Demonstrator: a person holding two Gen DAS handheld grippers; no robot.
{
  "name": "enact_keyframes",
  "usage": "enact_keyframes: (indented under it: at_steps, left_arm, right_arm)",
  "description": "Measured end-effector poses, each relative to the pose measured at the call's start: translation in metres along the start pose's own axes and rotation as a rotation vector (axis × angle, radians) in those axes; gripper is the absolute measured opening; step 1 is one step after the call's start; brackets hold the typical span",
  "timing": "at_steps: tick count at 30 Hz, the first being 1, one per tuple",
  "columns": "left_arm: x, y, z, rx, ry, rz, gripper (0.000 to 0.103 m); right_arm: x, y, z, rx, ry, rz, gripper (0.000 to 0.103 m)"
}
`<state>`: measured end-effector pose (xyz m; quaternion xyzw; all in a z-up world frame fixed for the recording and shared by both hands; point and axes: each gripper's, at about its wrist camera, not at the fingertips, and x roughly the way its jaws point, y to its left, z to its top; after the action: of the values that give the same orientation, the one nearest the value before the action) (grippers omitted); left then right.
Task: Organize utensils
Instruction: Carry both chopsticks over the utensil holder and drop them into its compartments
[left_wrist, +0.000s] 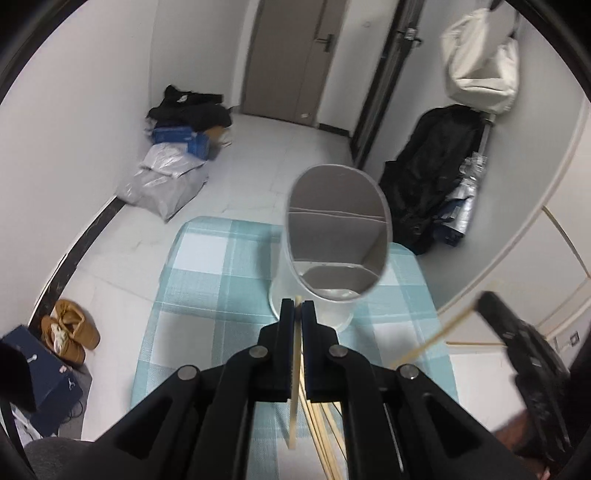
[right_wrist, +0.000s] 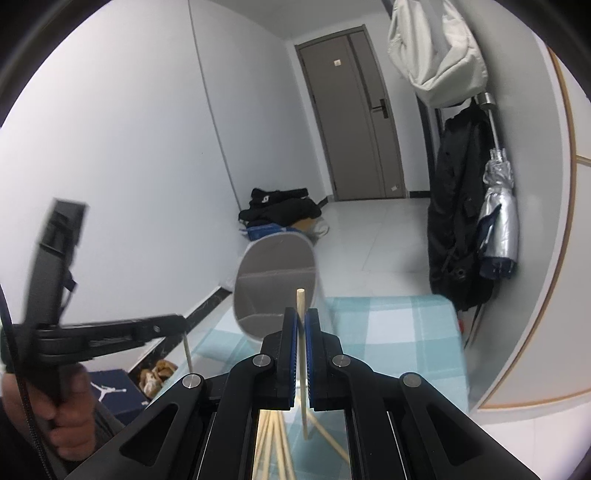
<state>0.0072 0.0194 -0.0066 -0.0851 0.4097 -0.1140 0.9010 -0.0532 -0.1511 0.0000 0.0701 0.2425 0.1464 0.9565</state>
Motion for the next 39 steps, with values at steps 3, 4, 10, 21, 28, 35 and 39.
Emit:
enact_keyframes:
  at_steps: [3, 4, 10, 21, 28, 35, 39]
  left_arm:
    - [-0.006, -0.004, -0.004, 0.018, -0.003, -0.022, 0.001]
    - [-0.004, -0.004, -0.004, 0.023, -0.002, -0.034, 0.001]
    - [-0.014, -0.009, -0.004, 0.03, -0.006, -0.103, 0.0]
    - [-0.032, -0.02, 0.023, 0.063, -0.018, -0.171, 0.0]
    - [-0.053, -0.028, 0.069, 0.084, -0.051, -0.212, 0.0]
    - [-0.066, -0.031, 0.129, 0.084, -0.099, -0.232, 0.0]
    - [-0.06, -0.031, 0.157, 0.096, -0.123, -0.21, 0.0]
  right_arm:
    - [0.003, 0.01, -0.003, -0.024, 0.015, -0.001, 0.003]
    - [0.004, 0.013, -0.004, -0.035, 0.023, -0.01, 0.003]
    - [0.008, 0.02, -0.004, 0.015, 0.022, -0.008, 0.003]
    - [0.001, 0.025, 0.019, 0.024, -0.009, 0.003, 0.003]
    - [-0.007, 0.029, 0.062, -0.015, -0.053, 0.019, 0.003]
    - [-0.009, 0.029, 0.131, -0.053, -0.133, 0.022, 0.003]
    - [0.001, 0.027, 0.164, -0.068, -0.166, 0.027, 0.003]
